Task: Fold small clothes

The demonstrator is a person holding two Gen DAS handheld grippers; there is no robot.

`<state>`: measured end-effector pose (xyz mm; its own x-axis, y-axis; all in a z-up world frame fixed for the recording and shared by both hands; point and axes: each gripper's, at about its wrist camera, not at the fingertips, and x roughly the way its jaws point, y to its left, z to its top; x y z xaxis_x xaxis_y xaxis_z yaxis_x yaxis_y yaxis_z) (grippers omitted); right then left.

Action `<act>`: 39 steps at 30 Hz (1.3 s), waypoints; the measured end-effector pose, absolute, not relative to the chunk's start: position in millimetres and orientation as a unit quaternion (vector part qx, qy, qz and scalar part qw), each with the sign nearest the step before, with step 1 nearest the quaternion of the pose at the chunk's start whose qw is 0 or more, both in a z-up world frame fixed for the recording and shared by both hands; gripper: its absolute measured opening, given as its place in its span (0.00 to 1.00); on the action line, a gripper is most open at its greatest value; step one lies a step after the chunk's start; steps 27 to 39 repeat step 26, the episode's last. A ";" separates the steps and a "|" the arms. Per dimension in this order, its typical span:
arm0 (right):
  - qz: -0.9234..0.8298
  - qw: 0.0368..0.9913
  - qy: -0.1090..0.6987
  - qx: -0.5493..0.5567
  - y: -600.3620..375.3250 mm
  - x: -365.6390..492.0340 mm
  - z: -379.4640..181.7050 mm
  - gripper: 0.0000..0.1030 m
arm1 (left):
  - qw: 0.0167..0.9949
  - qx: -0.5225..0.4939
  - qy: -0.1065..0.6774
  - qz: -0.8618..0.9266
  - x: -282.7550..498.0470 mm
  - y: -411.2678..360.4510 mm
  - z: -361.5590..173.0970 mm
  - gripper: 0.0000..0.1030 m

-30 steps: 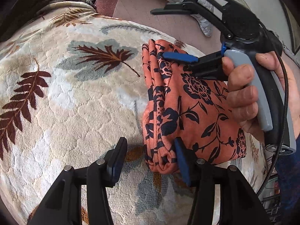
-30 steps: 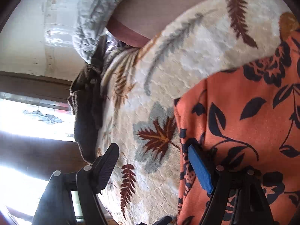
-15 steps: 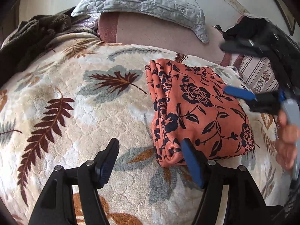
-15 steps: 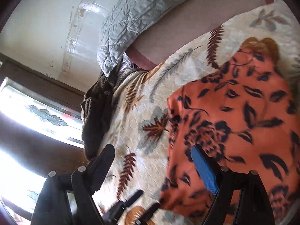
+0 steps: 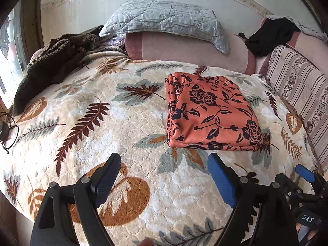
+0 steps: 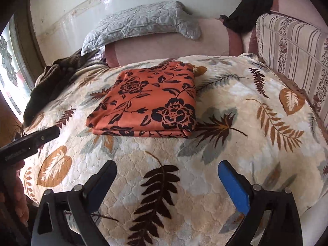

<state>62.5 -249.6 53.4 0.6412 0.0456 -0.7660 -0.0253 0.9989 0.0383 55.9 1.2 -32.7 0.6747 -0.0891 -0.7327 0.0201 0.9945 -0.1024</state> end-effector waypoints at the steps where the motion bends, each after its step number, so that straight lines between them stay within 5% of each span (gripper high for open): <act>1: 0.015 0.912 0.410 0.014 -250.2 58.9 61.3 1.00 | 0.916 -0.042 0.398 -0.028 51.1 -1.1 -27.3 0.89; 6: -0.005 0.923 0.384 0.012 -251.8 58.0 90.6 1.00 | 0.919 -0.048 0.390 -0.013 41.7 -11.9 -10.6 0.96; 39: 0.005 0.916 0.399 -0.028 -236.1 87.9 88.0 1.00 | 0.924 -0.046 0.378 -0.027 68.6 -23.7 -4.5 1.00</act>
